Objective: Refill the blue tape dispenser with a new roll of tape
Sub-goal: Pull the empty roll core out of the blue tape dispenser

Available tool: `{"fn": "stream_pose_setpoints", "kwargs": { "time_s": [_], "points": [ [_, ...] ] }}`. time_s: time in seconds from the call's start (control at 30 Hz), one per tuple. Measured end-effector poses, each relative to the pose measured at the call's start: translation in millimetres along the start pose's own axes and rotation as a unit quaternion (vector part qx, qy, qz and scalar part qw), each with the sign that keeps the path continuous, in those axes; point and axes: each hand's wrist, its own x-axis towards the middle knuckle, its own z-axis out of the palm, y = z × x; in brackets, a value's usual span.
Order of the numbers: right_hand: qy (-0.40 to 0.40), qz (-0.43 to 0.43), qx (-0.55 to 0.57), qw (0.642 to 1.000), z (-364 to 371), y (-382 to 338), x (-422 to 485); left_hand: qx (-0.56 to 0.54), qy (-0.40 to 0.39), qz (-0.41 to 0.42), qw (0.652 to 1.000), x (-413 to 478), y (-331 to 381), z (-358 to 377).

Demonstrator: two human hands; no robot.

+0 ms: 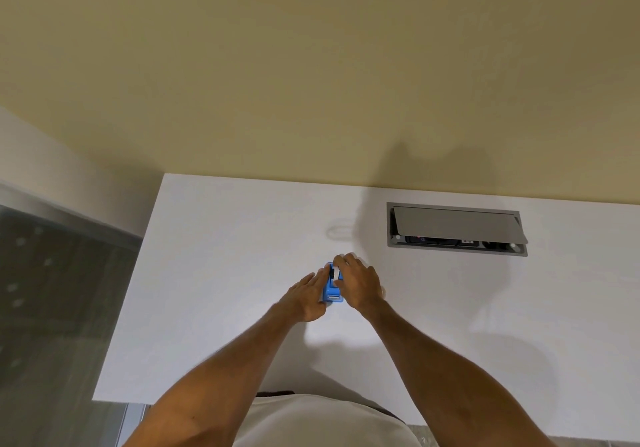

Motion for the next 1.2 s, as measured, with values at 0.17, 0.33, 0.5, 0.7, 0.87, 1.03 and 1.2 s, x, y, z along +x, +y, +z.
{"fn": "stream_pose_setpoints", "kwargs": {
  "time_s": [0.17, 0.33, 0.5, 0.7, 0.87, 1.03, 1.2],
  "points": [
    [0.000, 0.013, 0.026, 1.000, -1, 1, -2, -0.007, -0.002, -0.006, 1.000, 0, 2, 1],
    [-0.007, 0.019, 0.032, 0.999, -3, 4, -5, -0.006, -0.006, -0.015, 1.000, -1, 3, 5],
    [-0.011, 0.016, 0.043, 0.999, -5, 6, -6, -0.007, -0.008, -0.018, 1.000, -2, 8, 5],
    [-0.007, 0.021, 0.055, 0.998, -10, 4, -6, -0.016, -0.005, -0.024, 1.000, -3, 8, 4],
    [0.005, 0.014, 0.065, 0.998, -10, 5, -11, -0.049, 0.012, -0.024, 0.998, -3, 10, 3],
    [0.032, -0.003, 0.108, 0.994, -11, 7, -18, -0.121, 0.104, -0.024, 0.987, -6, 19, -7],
    [0.045, -0.007, 0.208, 0.977, -17, 1, -22, -0.250, 0.180, -0.070, 0.949, -7, 22, -15]
  ]
}}
